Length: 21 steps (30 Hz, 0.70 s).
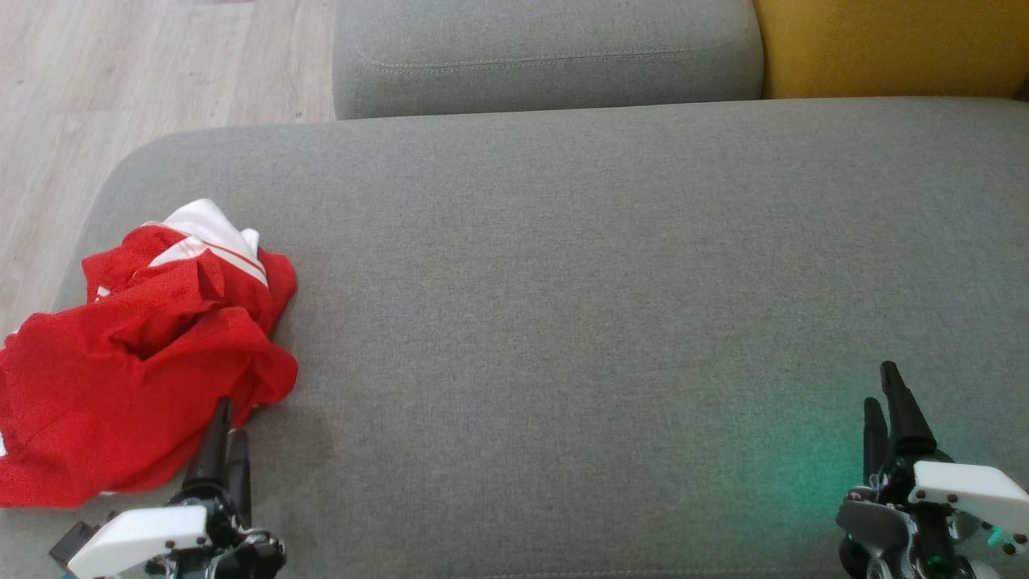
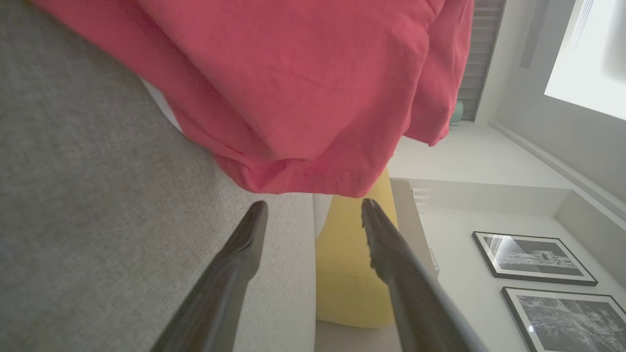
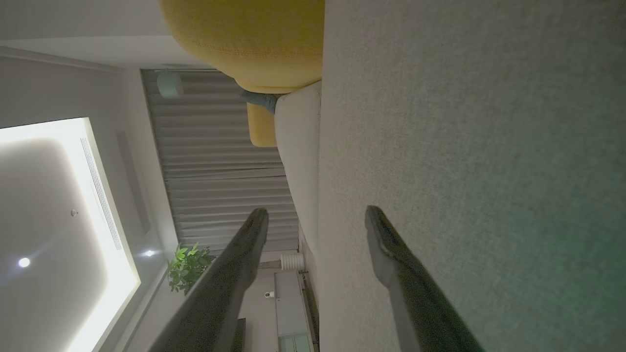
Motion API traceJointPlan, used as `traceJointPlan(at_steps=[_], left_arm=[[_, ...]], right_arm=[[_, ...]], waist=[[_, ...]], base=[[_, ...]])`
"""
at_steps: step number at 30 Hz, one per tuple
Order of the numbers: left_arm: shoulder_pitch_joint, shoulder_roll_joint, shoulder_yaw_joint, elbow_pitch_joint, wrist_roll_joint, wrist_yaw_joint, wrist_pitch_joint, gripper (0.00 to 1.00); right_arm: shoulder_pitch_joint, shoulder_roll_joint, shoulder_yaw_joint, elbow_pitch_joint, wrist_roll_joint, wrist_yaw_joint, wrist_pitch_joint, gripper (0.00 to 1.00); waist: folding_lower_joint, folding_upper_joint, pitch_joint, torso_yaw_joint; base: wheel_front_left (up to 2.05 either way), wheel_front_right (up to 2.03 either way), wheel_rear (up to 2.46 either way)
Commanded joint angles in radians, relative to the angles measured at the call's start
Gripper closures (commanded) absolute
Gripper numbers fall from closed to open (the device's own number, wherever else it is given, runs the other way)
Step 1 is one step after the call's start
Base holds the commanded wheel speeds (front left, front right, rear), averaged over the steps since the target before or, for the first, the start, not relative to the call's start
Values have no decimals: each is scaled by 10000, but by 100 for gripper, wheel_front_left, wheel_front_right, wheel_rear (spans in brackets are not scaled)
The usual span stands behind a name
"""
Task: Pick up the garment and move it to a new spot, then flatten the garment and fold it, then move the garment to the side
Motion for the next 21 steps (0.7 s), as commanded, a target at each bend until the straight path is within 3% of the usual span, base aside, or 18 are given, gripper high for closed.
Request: traceJointPlan(at_steps=[1, 21], left_arm=[[-497, 76, 39, -314, 74, -32, -40, 0], [-679, 121, -98, -364, 2861, 174, -654, 0]], right_arm=[[-543, -153, 30, -354, -82, 15, -73, 0], [-902, -177, 574, -161, -2706, 22, -695, 0]], waist=[[0, 0, -1, 1], [0, 0, 51, -54]], base=[[0, 0, 0], [0, 0, 0]])
